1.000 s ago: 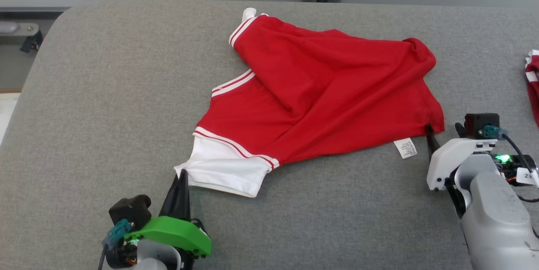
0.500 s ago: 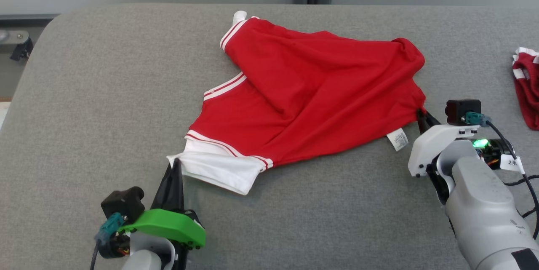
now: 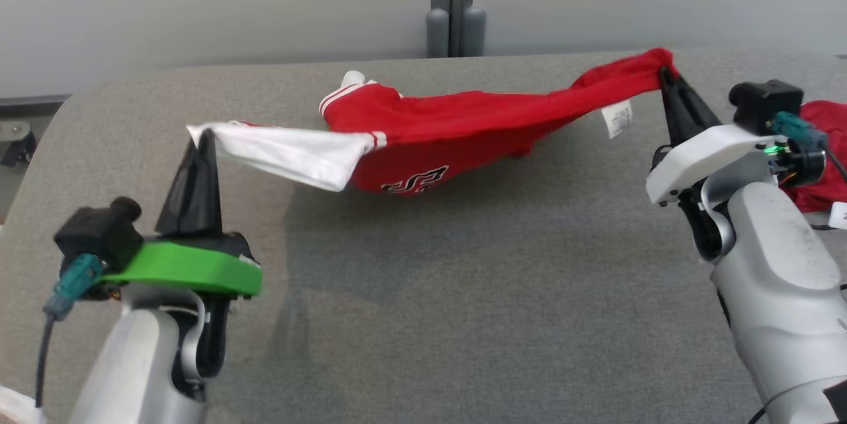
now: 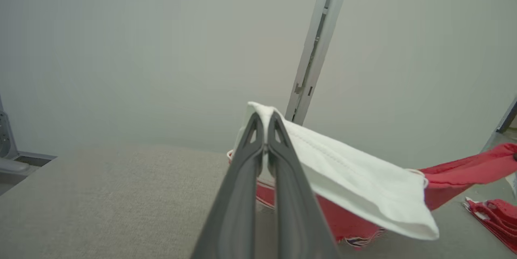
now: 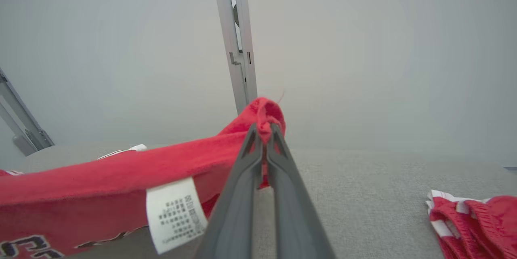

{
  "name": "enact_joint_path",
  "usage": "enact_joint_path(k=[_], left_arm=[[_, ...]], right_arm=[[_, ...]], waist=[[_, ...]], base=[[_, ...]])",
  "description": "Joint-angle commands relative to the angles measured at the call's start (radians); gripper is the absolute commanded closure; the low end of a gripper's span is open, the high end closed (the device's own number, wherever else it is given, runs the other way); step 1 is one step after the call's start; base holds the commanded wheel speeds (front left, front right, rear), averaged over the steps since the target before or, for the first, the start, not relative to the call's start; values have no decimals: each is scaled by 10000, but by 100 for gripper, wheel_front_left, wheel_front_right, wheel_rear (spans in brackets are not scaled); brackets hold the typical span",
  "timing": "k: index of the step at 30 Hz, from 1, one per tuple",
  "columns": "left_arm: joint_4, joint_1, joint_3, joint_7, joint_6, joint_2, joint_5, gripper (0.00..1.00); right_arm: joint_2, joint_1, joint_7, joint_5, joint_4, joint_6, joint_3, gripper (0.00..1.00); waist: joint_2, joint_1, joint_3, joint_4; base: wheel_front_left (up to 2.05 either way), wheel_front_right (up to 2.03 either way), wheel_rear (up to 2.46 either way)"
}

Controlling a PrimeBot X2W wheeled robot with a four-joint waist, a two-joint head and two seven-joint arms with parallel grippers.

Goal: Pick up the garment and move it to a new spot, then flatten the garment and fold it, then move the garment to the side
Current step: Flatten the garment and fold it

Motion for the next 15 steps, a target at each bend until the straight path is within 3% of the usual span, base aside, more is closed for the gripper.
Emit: enact_joint_path(k=[1, 8, 15], left_arm=[[-346, -285, 79, 115, 40, 198, 139, 100], [-2478, -1343, 250, 1098, 105, 1100, 436, 100], [-4355, -2594, 357, 2125, 185, 1789, 831, 100]], right_arm=[[-173, 254, 116, 281, -565, -16, 54, 100], [-764, 1214, 1304, 831, -4686, -16, -443, 100], [-563, 2077, 2829, 513, -8610, -16, -1538, 100]], waist=[[0, 0, -406, -331], [0, 0, -799, -643], [0, 0, -881, -792]], base=[[0, 0, 0], [0, 0, 0], [0, 0, 0]])
